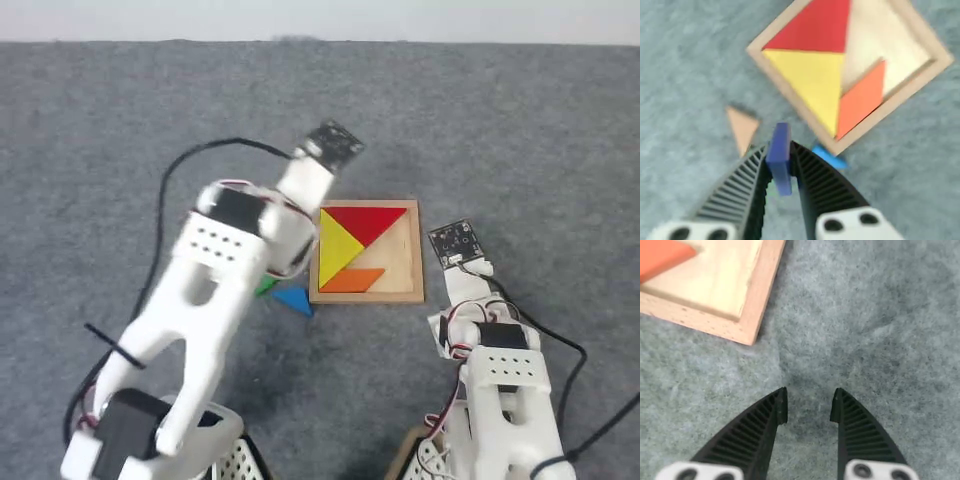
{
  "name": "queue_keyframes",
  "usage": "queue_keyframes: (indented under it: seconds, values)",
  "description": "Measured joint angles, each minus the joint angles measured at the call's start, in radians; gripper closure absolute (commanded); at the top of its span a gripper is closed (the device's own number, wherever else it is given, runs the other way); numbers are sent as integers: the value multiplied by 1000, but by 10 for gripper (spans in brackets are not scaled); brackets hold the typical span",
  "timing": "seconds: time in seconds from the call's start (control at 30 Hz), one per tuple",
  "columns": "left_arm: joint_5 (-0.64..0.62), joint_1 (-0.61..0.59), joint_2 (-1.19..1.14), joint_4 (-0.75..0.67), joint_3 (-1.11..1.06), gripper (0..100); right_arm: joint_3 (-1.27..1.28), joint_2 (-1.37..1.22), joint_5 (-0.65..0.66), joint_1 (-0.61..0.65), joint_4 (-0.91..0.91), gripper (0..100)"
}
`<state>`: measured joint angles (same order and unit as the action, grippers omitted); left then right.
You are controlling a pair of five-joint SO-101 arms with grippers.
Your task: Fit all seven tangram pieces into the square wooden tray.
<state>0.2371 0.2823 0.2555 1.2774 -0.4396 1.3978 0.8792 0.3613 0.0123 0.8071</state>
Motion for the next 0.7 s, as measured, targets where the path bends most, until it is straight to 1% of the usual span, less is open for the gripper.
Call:
queue_keyframes:
  seconds: [0.1, 0.2, 0.33, 0.43, 0.5, 0.6, 0.7]
  values:
    - [-25, 20, 0, -63, -21, 990, 0, 0, 0, 0, 0, 840]
    - [-31, -25, -6, -92, -21, 989, 3, 0, 0, 0, 0, 840]
    - [-18, -167, -72, -169, -21, 987, 3, 0, 0, 0, 0, 840]
    - [-5, -275, -169, -230, -20, 987, 3, 0, 0, 0, 0, 840]
    - [14, -318, -241, -255, 0, 988, 3, 0, 0, 0, 0, 840]
    - [31, -331, -330, -262, 43, 988, 3, 0, 0, 2, 0, 840]
    - [31, -319, -345, -262, 63, 988, 3, 0, 0, 2, 0, 840]
